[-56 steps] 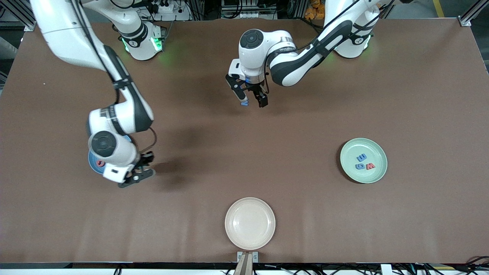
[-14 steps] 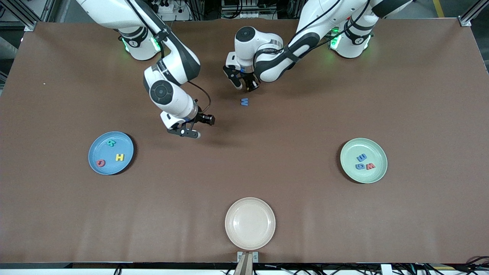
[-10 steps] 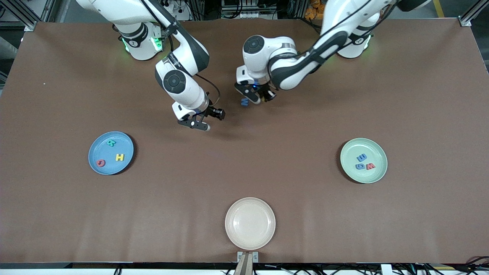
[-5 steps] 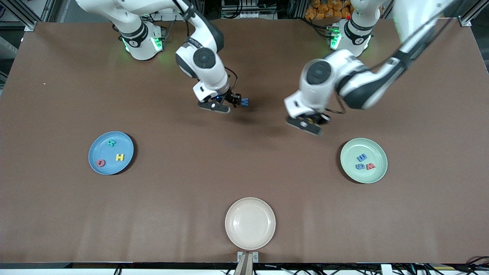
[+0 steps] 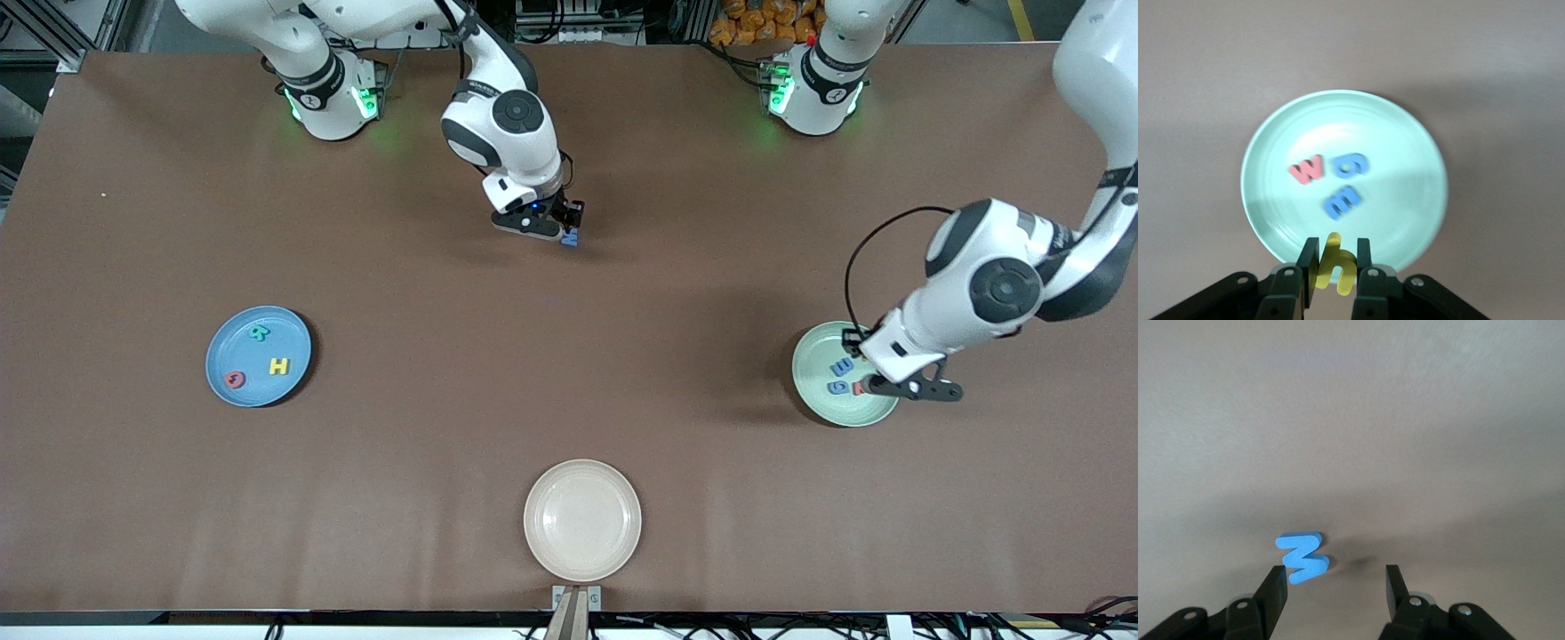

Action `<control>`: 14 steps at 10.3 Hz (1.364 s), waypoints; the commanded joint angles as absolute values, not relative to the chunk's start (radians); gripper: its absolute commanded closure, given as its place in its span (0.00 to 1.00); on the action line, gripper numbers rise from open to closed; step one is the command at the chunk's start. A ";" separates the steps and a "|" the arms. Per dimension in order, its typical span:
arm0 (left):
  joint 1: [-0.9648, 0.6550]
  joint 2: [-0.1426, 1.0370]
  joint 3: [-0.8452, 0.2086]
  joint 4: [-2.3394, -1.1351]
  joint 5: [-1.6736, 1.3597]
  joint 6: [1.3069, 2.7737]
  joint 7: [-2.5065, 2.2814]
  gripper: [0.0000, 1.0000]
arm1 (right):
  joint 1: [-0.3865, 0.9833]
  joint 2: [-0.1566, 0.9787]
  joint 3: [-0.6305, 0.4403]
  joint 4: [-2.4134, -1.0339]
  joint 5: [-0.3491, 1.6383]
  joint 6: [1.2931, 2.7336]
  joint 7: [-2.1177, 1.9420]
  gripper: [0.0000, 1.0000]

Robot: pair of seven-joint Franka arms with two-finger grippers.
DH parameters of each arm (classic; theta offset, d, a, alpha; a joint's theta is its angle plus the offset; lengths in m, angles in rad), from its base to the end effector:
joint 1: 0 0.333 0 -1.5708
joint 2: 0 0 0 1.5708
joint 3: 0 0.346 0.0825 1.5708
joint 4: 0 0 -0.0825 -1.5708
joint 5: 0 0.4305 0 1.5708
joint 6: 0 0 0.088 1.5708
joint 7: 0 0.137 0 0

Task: Sort uppercase to blue plate, lowercase to green plate
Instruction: 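Release the h on the green plate while the right gripper lifts M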

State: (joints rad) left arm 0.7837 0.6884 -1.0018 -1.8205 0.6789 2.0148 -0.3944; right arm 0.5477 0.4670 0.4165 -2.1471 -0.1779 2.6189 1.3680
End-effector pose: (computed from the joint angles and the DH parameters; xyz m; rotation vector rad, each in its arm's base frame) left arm 0.6706 -0.0489 0.2563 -3.0885 0.1544 0.1477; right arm 0.3427 0.5086 0.1622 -3.0208 0.4502 0.0929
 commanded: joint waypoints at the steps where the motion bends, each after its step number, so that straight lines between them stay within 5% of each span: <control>1: 0.678 0.707 -0.888 -1.760 0.664 2.026 -0.400 0.83 | 0.574 0.537 0.410 -2.085 -0.207 2.625 1.431 0.32; 2: 0.675 0.707 -0.879 -1.750 0.664 2.026 -0.400 0.33 | 0.575 0.541 0.408 -2.080 -0.212 2.625 1.433 0.32; 3: 0.676 0.700 -0.879 -1.749 0.661 2.026 -0.384 0.00 | 0.575 0.546 0.408 -2.074 -0.212 2.625 1.433 0.32; 8: 0.716 0.559 -0.955 -1.698 0.583 1.926 -0.348 0.00 | 0.588 0.578 0.399 -2.039 -0.267 2.617 1.436 0.32; 11: 0.730 0.477 -1.040 -1.487 0.414 1.670 -0.347 0.00 | 0.588 0.594 0.390 -2.028 -0.281 2.615 1.440 0.32; 14: 0.709 0.387 -1.046 -1.418 0.384 1.595 -0.344 0.00 | 0.601 0.617 0.388 -1.993 -0.282 2.612 1.468 0.33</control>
State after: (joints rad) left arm 0.7260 0.4427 -1.0556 -1.4393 0.4258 1.6191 -0.3730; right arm 0.5774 0.5884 0.3967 -2.0324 -0.2562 2.6216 1.4253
